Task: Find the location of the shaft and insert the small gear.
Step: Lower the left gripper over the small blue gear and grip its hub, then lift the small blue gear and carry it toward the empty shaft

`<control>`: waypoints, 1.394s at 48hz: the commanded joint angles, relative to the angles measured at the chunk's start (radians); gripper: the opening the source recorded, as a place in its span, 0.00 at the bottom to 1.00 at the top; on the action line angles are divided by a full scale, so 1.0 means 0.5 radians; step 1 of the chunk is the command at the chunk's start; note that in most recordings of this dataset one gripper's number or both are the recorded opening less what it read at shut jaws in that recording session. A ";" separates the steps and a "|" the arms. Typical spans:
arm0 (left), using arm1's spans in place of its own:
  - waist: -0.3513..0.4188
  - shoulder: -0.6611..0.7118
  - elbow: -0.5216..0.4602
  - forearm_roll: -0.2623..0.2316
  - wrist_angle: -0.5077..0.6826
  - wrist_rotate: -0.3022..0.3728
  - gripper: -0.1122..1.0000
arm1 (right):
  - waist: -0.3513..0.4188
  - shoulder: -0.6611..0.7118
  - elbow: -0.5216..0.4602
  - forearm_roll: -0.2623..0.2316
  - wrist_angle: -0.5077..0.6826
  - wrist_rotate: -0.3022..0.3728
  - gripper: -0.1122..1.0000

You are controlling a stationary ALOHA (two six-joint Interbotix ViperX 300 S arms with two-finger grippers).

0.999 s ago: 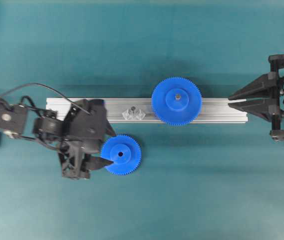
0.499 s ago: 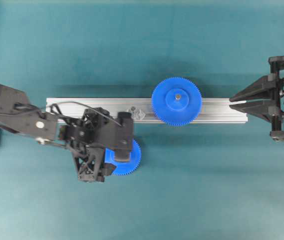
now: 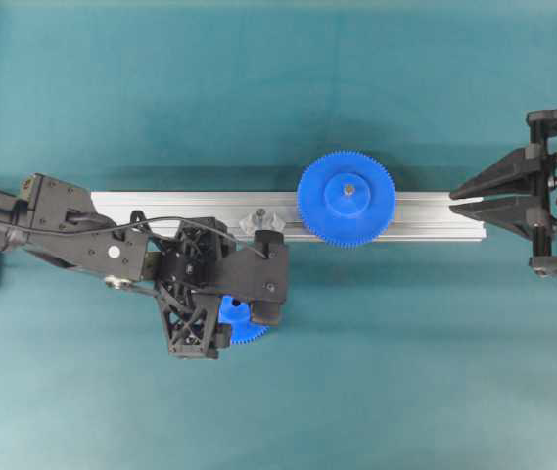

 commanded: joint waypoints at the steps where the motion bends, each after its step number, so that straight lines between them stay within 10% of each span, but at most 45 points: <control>1: 0.012 -0.025 -0.037 0.012 -0.006 0.003 0.93 | -0.003 0.009 -0.018 -0.003 -0.009 0.009 0.37; 67: 0.040 0.110 -0.120 0.012 0.018 -0.009 0.93 | -0.003 -0.006 0.009 -0.003 -0.028 0.012 0.37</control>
